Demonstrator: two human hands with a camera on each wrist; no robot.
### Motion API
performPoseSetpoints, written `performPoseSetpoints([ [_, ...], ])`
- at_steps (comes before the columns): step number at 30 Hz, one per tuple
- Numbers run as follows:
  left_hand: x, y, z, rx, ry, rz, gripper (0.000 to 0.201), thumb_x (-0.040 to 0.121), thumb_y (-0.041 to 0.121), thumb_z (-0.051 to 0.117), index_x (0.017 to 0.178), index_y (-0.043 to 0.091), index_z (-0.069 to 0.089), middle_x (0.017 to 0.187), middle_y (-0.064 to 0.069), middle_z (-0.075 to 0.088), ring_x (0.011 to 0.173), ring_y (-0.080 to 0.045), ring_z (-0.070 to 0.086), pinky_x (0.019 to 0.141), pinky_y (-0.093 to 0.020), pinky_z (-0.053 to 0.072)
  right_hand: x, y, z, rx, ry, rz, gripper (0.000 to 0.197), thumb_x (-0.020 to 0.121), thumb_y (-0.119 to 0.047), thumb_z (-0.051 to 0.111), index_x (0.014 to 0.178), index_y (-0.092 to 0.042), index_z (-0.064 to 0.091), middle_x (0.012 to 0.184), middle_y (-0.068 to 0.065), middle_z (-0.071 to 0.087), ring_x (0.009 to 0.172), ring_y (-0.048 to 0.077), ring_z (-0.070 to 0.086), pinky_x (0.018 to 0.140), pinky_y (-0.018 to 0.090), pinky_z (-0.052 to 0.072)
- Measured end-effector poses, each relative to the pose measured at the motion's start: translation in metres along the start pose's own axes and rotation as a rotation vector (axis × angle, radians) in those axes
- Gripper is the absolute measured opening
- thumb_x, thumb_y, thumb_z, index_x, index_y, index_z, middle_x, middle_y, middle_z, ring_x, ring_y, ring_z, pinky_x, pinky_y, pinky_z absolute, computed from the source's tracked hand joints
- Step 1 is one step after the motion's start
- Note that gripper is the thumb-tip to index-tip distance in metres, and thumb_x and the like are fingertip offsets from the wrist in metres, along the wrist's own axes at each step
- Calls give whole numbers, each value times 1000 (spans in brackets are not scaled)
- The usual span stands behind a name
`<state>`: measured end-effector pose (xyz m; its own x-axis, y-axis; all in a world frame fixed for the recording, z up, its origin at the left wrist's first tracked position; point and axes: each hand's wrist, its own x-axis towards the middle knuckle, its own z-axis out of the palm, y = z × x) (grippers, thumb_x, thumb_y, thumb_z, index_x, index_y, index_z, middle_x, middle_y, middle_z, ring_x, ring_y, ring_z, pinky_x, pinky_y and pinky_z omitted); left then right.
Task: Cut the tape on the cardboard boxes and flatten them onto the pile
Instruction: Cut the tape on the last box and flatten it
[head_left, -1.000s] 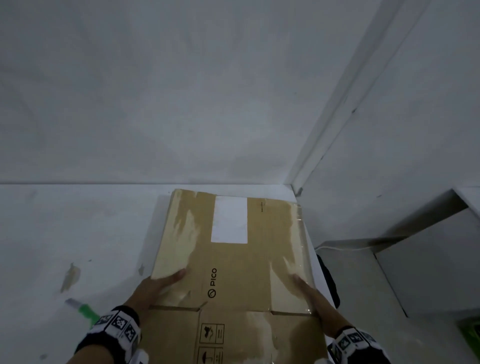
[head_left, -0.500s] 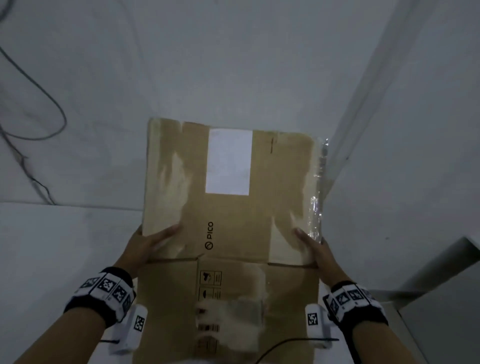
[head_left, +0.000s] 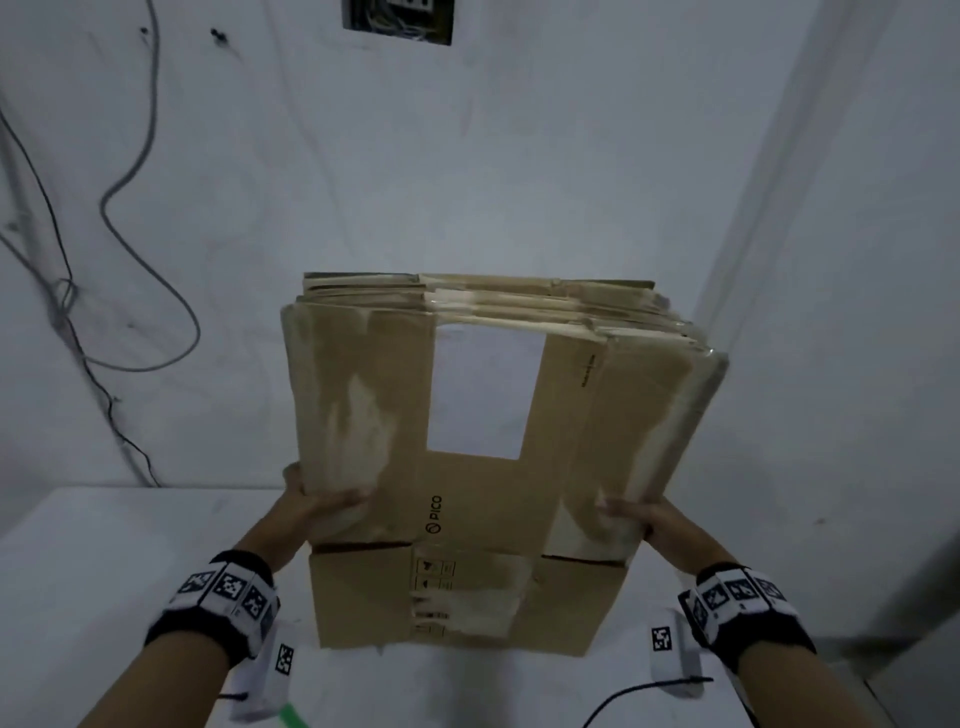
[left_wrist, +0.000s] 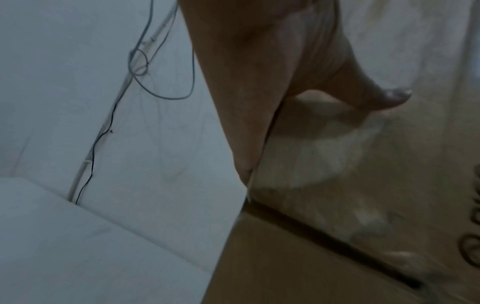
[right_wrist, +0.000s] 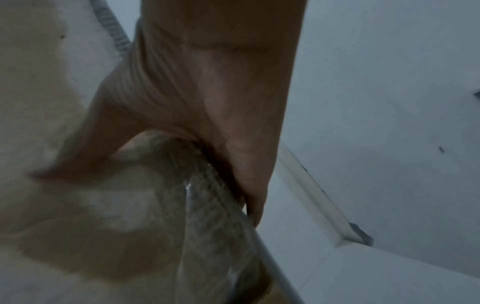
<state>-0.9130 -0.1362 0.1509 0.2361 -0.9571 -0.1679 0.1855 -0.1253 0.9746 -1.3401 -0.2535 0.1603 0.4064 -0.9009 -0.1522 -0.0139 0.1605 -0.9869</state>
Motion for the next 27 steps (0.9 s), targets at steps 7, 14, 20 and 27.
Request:
performPoseSetpoints([
  [7, -20, 33, 4, 69, -148, -25, 108, 20, 45, 97, 118, 19, 60, 112, 0, 71, 107, -23, 63, 82, -38, 52, -7, -11, -18, -94, -20, 135, 117, 30, -50, 98, 131, -10, 56, 127, 5, 67, 122, 24, 58, 100, 40, 50],
  [14, -17, 31, 11, -12, -143, -54, 110, 14, 39, 97, 114, 8, 64, 107, -3, 73, 104, -25, 64, 80, -36, 51, -12, -28, -6, -34, -16, -3, 106, 27, -50, 98, 119, -10, 61, 115, 3, 72, 107, 16, 67, 85, 25, 55],
  [20, -17, 25, 12, -50, -129, -5, 108, 11, 45, 96, 108, 8, 66, 101, -2, 74, 93, -19, 69, 75, -32, 51, -12, -12, 3, 83, 66, -111, 117, 38, -48, 98, 138, -15, 46, 127, 3, 67, 115, 19, 63, 87, 28, 56],
  [27, -12, 23, 12, -85, -132, 34, 106, 10, 48, 94, 104, 8, 65, 93, -1, 75, 82, -16, 72, 66, -27, 55, -12, -16, 3, 63, 41, -94, 108, 25, -49, 98, 119, -14, 59, 111, 1, 73, 103, 16, 69, 77, 24, 57],
])
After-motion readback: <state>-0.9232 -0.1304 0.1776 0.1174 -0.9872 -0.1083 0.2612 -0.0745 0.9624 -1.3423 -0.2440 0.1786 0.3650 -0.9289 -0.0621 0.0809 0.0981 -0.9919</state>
